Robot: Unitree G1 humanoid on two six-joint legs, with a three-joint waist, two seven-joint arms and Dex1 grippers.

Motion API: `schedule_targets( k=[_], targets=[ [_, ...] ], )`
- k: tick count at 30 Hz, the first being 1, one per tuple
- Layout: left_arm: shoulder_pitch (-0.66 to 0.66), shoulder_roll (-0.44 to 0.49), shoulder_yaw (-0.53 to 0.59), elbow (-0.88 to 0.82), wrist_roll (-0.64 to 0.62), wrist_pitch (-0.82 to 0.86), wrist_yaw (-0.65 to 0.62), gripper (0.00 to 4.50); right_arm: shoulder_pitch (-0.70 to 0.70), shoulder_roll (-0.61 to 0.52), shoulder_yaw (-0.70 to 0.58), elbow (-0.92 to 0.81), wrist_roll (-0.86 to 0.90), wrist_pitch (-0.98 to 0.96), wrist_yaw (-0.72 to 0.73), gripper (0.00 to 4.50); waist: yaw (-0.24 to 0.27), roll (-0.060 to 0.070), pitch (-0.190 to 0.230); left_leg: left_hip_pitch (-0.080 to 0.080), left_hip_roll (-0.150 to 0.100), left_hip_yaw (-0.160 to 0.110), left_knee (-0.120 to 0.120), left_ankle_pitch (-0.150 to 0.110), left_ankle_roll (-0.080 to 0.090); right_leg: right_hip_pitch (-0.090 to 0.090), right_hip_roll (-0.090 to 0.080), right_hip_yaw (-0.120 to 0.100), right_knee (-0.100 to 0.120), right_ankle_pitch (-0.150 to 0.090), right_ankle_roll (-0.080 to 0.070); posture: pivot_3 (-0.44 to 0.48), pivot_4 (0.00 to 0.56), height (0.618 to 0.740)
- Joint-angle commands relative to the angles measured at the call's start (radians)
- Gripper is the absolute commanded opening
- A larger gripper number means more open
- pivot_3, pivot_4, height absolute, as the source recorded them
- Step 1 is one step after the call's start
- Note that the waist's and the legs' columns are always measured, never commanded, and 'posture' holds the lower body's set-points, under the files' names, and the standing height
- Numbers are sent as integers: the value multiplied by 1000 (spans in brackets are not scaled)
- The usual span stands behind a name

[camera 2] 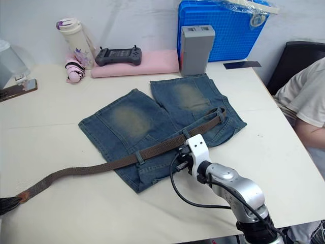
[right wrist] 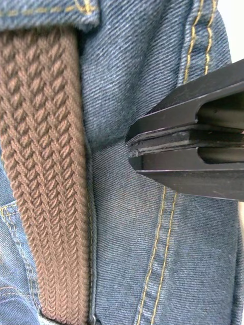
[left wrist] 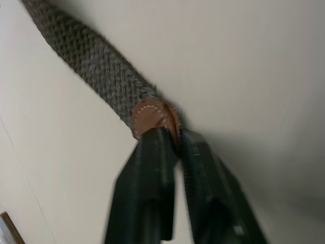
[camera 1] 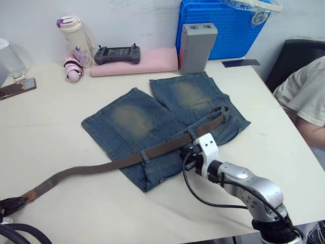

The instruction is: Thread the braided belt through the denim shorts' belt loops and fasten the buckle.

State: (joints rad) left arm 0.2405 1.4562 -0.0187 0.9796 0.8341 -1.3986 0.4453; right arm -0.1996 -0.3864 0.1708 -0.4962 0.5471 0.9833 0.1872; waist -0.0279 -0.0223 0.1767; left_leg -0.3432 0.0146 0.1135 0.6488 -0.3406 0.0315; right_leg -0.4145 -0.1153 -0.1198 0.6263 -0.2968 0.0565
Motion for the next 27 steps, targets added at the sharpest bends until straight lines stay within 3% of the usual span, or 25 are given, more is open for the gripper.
schedule_targets(
  k=[1, 3, 6, 11, 13, 14, 17, 20, 23, 27],
  targets=[
    [-34, -1, -39, -106, -236, -86, -100, 2564, -5, 14, 1, 28, -5, 39, 14, 0, 0, -5, -2, 0, 0, 0, 0, 0, 0, 0, 0, 0, 0, 0, 0, 0, 150, 728],
    [-16, 19, -75, -241, -405, -62, -162, 3409, -10, 26, -19, 21, 6, 50, 14, 0, -1, -8, -4, 0, 1, 0, 1, -2, -4, 0, 0, 0, -1, 0, -1, 0, 150, 728],
    [63, 107, -152, -511, -702, 52, -287, 4500, -10, 53, -68, -5, 46, 84, 18, 926, -5, -9, -4, -1, 1, 0, 2, -1, -8, 0, -1, 0, -2, 0, -1, 0, 150, 728],
    [150, 253, -254, -1068, -1250, 408, -572, 4500, -28, 47, -219, -92, 214, 194, 68, 3385, -1, -3, 0, -6, 0, -2, 5, -1, -5, 1, 0, -3, -2, 1, 0, 0, 150, 728],
    [75, 207, -268, -1264, -1411, 604, -704, 4500, -47, 3, -301, -139, 318, 243, 106, 4414, 0, 5, 5, -11, 0, -3, 12, -2, -2, 0, 0, -4, -3, 3, 3, 0, 150, 728],
    [17, 163, -283, -1334, -1462, 699, -772, 4500, -62, -22, -338, -156, 373, 263, 124, 4414, 1, 7, 6, -13, 0, -3, 14, -3, -1, 0, 0, -4, -4, 3, 4, 0, 150, 728],
    [-222, -62, -372, -1431, -1514, 989, -940, 4500, -92, -110, -433, -183, 533, 301, 176, 4414, 4, 12, 9, -15, 0, -3, 17, -3, 0, 1, 1, -5, -6, 4, 6, 0, 150, 728],
    [-391, -281, -454, -1406, -1465, 1177, -1080, 4500, -122, -191, -480, -173, 620, 295, 214, 4414, 7, 12, 10, -15, 0, -4, 17, -3, 0, 2, 4, -6, -5, 4, 7, 0, 150, 728],
    [-469, -436, -513, -1357, -1385, 1278, -1198, 4500, -136, -249, -486, -167, 642, 265, 237, 4414, 7, 12, 11, -15, 0, -5, 17, -2, -1, 2, 5, -7, -5, 5, 7, 0, 150, 728],
    [-515, -584, -539, -1243, -1265, 1363, -1260, 4500, -125, -314, -467, -170, 606, 219, 264, 4414, 6, 12, 11, -15, 0, -4, 17, -2, -2, 1, 5, -6, -5, 5, 7, 0, 150, 728]
  ],
)
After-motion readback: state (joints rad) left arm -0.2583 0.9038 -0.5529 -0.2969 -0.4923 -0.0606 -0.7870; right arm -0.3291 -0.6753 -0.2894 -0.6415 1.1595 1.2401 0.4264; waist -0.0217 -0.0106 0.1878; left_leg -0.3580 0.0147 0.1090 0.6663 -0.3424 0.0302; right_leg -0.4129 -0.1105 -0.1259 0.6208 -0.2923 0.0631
